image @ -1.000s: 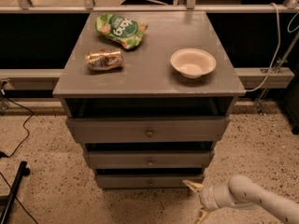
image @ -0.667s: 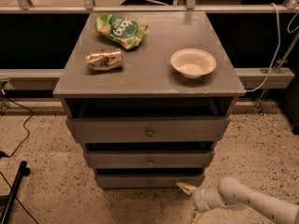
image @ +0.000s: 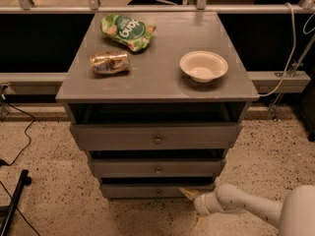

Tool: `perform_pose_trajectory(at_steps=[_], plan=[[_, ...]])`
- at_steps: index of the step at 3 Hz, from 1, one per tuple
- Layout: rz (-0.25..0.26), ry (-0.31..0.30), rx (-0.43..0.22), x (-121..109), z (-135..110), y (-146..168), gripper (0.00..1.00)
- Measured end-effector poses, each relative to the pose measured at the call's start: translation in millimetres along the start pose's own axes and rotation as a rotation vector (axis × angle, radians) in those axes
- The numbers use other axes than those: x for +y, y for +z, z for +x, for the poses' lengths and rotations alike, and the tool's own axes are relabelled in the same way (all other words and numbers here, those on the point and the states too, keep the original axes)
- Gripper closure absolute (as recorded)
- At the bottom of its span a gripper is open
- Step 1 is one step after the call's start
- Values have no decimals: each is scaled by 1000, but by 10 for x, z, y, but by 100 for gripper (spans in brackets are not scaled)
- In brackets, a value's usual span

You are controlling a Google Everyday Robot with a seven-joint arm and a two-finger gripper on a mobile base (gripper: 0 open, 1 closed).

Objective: Open bottom drawer

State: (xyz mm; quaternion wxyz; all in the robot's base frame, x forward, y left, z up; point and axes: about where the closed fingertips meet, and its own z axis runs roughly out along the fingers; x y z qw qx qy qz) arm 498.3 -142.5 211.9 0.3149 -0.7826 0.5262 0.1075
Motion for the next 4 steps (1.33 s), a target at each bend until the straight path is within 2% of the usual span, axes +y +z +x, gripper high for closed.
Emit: perform_pose_trajectory(at_steps=[2,4], plan=[[36,-32,57,-325,139,89,0],[77,21,78,-488,447,279,0]])
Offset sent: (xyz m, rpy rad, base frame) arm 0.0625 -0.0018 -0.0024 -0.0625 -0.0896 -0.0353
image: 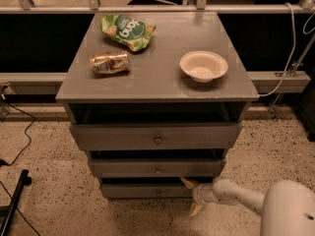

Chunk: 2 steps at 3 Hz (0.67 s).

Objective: Open bottom drawer

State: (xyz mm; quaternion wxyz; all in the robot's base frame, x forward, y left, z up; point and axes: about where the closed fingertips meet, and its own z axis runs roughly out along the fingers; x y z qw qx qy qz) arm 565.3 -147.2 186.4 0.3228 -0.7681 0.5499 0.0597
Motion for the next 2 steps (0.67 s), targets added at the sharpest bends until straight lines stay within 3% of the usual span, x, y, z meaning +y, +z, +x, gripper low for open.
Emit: perform_pose_trajectory(at_steps=[1,2], plan=[[9,43,22,-34,142,100,1],[4,91,34,-30,230,198,19]])
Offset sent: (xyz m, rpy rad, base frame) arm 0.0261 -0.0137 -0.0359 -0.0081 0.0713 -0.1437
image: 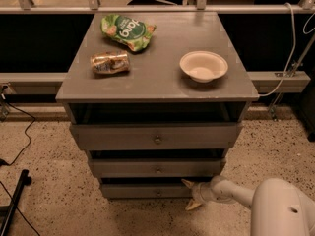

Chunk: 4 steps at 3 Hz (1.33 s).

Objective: Open bottom drawer

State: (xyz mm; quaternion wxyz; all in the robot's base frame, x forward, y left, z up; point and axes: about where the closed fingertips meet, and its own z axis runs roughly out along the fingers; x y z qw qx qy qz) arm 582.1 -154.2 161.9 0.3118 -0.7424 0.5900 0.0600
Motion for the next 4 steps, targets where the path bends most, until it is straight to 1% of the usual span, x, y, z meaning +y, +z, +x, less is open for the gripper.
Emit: perform_pose_trajectory(at_steps=[1,2,3,4], plan=[[-11,57,2,72,69,63,42],[-5,69,3,68,81,45,66],[-5,69,3,61,73,31,69],[-5,69,3,53,63,15,53]])
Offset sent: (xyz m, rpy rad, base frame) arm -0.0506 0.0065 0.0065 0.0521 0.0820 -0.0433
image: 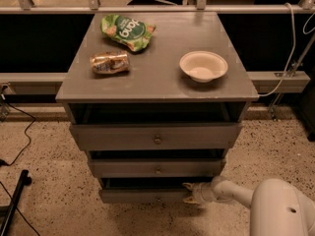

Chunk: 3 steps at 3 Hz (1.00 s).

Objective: Open bottom drawer

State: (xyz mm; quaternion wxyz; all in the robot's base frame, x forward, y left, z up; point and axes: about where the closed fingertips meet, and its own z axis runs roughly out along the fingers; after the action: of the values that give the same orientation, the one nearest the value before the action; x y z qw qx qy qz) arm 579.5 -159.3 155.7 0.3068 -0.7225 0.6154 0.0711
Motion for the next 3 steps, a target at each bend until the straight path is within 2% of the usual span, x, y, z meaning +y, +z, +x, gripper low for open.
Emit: perform_pose_trajectory(at_steps=[1,2,3], plan=[[0,0,0,-1,-2,-2,34],[-3,0,-3,14,-16,16,10],[-5,0,-5,25,-26,30,0]])
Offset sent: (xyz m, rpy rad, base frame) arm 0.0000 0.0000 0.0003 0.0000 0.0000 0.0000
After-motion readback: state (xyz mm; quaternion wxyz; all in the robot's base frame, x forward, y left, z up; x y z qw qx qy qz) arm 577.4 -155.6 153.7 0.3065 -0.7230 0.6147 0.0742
